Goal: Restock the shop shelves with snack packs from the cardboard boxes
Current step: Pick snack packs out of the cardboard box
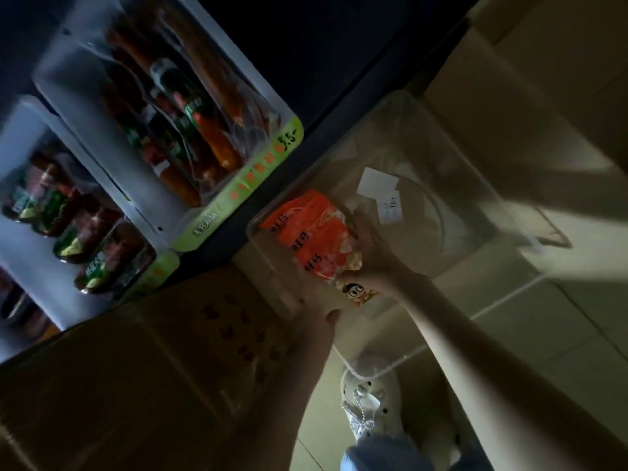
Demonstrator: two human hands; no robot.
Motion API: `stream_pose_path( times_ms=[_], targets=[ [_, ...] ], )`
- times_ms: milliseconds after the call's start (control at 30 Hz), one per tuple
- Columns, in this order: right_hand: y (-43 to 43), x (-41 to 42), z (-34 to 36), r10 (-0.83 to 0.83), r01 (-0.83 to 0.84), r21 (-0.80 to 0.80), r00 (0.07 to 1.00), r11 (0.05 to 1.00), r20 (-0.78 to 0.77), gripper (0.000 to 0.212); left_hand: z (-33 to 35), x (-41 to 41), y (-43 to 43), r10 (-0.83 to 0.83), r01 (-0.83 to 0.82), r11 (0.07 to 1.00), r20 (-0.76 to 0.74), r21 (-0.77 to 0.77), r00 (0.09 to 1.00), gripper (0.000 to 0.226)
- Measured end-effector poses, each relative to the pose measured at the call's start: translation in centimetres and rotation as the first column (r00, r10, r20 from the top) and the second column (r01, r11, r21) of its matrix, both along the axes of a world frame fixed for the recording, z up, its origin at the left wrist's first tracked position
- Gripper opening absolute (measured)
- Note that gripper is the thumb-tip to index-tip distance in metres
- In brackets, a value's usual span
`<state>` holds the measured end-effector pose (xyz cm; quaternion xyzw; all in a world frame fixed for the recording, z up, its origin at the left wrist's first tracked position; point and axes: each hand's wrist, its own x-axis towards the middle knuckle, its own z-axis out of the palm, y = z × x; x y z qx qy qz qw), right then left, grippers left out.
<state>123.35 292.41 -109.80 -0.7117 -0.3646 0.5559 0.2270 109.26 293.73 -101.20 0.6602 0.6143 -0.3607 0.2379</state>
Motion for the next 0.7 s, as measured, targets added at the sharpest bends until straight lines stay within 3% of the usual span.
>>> stream_pose_path(
  times_ms=[100,267,333,433,533,700],
  targets=[
    [2.0,-0.1,-1.7,-0.034,0.036,-0.074,0.999,0.997,0.029,0.128,-1.5,-0.7,-0.3,-0.006,0.006,1.000,0.010,0.016,1.000,0.096],
    [3.3,1.0,-0.9,0.213,-0.188,-0.131,0.954,0.973,0.213,0.065,-0.9,-1.0,-0.3,-0.010,-0.012,0.991,0.162,0.133,0.987,0.110],
    [2.5,1.0,0.1,0.165,-0.146,-0.098,0.958,0.984,0.234,0.048,-0.7,-1.1,-0.2,0.043,-0.084,0.984,0.254,0.154,0.966,0.115],
    [0.6,0.9,2.2,-0.025,0.031,-0.052,0.994,0.998,0.105,0.013,0.6,-0.7,0.3,0.156,-0.218,0.965,0.353,0.144,0.923,0.121],
    [-1.4,1.6,5.9,-0.115,0.119,-0.016,0.981,0.993,0.158,0.008,3.6,0.9,0.3,0.295,-0.365,0.929,0.479,0.058,0.827,0.122],
    [-3.9,4.7,17.4,-0.236,0.206,0.137,0.937,0.969,0.258,0.012,12.3,4.1,0.8,0.472,-0.467,0.858,0.683,-0.212,0.557,0.119]
  ],
)
